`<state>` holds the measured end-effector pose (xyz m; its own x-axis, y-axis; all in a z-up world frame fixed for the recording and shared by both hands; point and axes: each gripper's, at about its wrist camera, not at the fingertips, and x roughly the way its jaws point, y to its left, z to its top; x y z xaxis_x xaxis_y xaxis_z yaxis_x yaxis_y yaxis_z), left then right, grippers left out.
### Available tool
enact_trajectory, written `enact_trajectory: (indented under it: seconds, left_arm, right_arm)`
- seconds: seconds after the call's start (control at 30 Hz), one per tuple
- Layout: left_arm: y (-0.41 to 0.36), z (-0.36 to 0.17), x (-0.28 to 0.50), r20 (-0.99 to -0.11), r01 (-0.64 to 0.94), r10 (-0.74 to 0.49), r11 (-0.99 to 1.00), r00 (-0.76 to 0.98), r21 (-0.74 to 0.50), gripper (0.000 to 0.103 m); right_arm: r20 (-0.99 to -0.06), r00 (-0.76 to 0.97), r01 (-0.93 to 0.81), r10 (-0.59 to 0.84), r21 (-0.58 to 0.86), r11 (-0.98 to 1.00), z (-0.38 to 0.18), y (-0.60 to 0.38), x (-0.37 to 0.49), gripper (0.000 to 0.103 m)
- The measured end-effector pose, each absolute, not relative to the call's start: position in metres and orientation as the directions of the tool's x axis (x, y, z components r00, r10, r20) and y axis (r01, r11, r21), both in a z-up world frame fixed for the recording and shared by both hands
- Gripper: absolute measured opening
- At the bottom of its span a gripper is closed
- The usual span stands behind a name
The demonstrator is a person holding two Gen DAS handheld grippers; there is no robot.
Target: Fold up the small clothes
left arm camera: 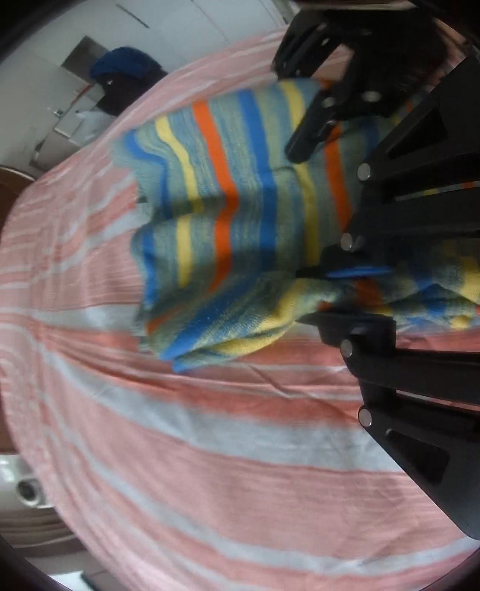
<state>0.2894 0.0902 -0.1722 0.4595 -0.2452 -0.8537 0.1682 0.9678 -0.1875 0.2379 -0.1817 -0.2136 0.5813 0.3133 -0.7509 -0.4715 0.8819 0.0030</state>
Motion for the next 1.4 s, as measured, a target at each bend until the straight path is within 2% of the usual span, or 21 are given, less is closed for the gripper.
enact_trajectory:
  seconds: [0.1, 0.27, 0.3, 0.37, 0.4, 0.43, 0.5, 0.63, 0.7, 0.87, 0.97, 1.13, 1.4]
  left_arm:
    - [0.096, -0.148, 0.269, -0.812, 0.157, -0.243, 0.97, 0.53, -0.188, 0.012]
    - [0.097, -0.103, 0.249, -0.746, 0.168, -0.234, 0.972, 0.624, -0.165, 0.014]
    - [0.095, -0.102, 0.249, -0.747, 0.168, -0.23, 0.973, 0.624, -0.159, 0.019]
    - [0.09, -0.11, 0.252, -0.766, 0.139, -0.181, 0.983, 0.617, -0.12, 0.043]
    - [0.09, -0.117, 0.246, -0.776, 0.103, -0.131, 0.991, 0.617, -0.086, 0.065]
    - [0.097, -0.118, 0.231, -0.771, 0.078, -0.098, 0.995, 0.629, -0.064, 0.073]
    - [0.102, -0.117, 0.199, -0.737, 0.032, -0.027, 0.999, 0.676, -0.007, 0.077]
    - [0.09, -0.106, 0.136, -0.649, -0.017, 0.099, 0.991, 0.754, 0.131, 0.101]
    - [0.078, -0.098, 0.105, -0.598, -0.029, 0.145, 0.98, 0.788, 0.199, 0.103]
    - [0.044, -0.082, 0.055, -0.605, -0.088, 0.238, 0.96, 0.76, 0.266, 0.103]
    - [0.033, -0.073, 0.027, -0.593, -0.074, 0.206, 0.968, 0.778, 0.239, 0.103]
    - [0.026, -0.063, 0.004, -0.674, -0.018, 0.108, 0.99, 0.731, 0.139, 0.103]
    - [0.025, -0.046, -0.031, -0.64, -0.061, 0.146, 0.986, 0.754, 0.153, 0.103]
  right_arm:
    - [-0.67, 0.661, -0.485, 0.338, -0.038, 0.874, -0.188, -0.171, 0.208, 0.024]
    - [-0.585, 0.693, -0.443, 0.422, 0.116, 0.889, -0.15, -0.181, 0.191, 0.024]
    - [-0.59, 0.685, -0.425, 0.428, 0.153, 0.892, -0.147, -0.184, 0.192, 0.025]
    - [-0.622, 0.662, -0.398, 0.418, 0.181, 0.899, -0.153, -0.191, 0.201, 0.037]
    - [-0.651, 0.652, -0.37, 0.387, 0.172, 0.913, -0.159, -0.196, 0.206, 0.059]
    - [-0.666, 0.657, -0.346, 0.352, 0.148, 0.926, -0.159, -0.21, 0.213, 0.085]
    - [-0.654, 0.677, -0.338, 0.337, 0.13, 0.932, -0.155, -0.232, 0.201, 0.09]
    - [-0.656, 0.714, -0.333, 0.246, -0.009, 0.943, -0.148, -0.262, 0.16, 0.096]
    - [-0.662, 0.72, -0.339, 0.208, -0.074, 0.938, -0.146, -0.271, 0.131, 0.096]
    - [-0.647, 0.742, -0.32, 0.179, -0.107, 0.941, -0.133, -0.305, 0.069, 0.098]
    - [-0.62, 0.76, -0.289, 0.197, -0.05, 0.956, -0.125, -0.323, 0.029, 0.102]
    - [-0.65, 0.724, -0.292, 0.228, 0.01, 0.956, -0.121, -0.333, -0.012, 0.102]
    - [-0.628, 0.723, -0.302, 0.287, 0.087, 0.949, -0.097, -0.332, -0.047, 0.102]
